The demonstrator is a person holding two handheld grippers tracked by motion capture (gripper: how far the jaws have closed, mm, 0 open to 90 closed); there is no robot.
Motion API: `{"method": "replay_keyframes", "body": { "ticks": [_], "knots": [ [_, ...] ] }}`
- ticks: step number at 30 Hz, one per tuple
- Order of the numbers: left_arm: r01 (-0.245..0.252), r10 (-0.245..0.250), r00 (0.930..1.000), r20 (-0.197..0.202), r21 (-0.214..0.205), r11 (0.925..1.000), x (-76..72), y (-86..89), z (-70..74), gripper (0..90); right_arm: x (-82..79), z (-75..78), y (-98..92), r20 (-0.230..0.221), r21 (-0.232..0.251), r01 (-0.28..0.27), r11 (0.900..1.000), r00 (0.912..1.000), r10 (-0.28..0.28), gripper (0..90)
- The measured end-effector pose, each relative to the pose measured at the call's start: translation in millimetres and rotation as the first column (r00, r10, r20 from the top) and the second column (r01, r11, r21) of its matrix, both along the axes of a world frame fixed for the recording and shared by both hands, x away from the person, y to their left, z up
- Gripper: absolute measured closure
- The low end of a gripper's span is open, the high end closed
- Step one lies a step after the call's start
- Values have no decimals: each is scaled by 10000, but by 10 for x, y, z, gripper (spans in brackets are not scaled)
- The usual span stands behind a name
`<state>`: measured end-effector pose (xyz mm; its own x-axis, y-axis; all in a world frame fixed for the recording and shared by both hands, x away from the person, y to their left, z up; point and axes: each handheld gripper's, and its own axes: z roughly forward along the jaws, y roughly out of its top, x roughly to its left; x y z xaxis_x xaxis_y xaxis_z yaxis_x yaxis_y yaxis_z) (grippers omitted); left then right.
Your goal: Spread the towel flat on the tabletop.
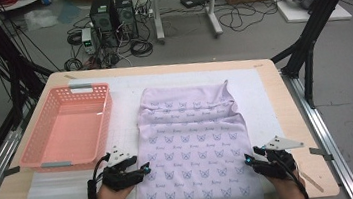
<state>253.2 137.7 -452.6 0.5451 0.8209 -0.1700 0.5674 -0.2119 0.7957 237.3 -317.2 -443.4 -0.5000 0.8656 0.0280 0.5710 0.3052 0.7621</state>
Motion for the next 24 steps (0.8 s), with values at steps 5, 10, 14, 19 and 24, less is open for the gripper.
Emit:
{"method": "replay_keyframes", "body": {
  "ticks": [5,10,14,19,24],
  "knots": [
    [278,-283,9995,134,374,9989,14,7,2,763,77,-61,-6,-200,222,103,9997,9998,-99,755],
    [671,-671,9977,-24,522,9964,-53,34,27,880,6,-40,-29,-387,281,-305,9991,9988,316,858],
    [937,-924,9952,-322,447,9946,-162,129,55,882,-127,-16,-86,-318,416,-553,9976,9979,567,858],
    [1247,-1241,9909,-516,89,9922,-331,234,114,882,-313,45,-143,-253,574,-939,9939,9951,955,858],
    [1603,-1608,9842,-742,-133,9870,-482,288,193,882,-470,132,-173,-298,705,-1335,9885,9903,1358,859]
  ]
}}
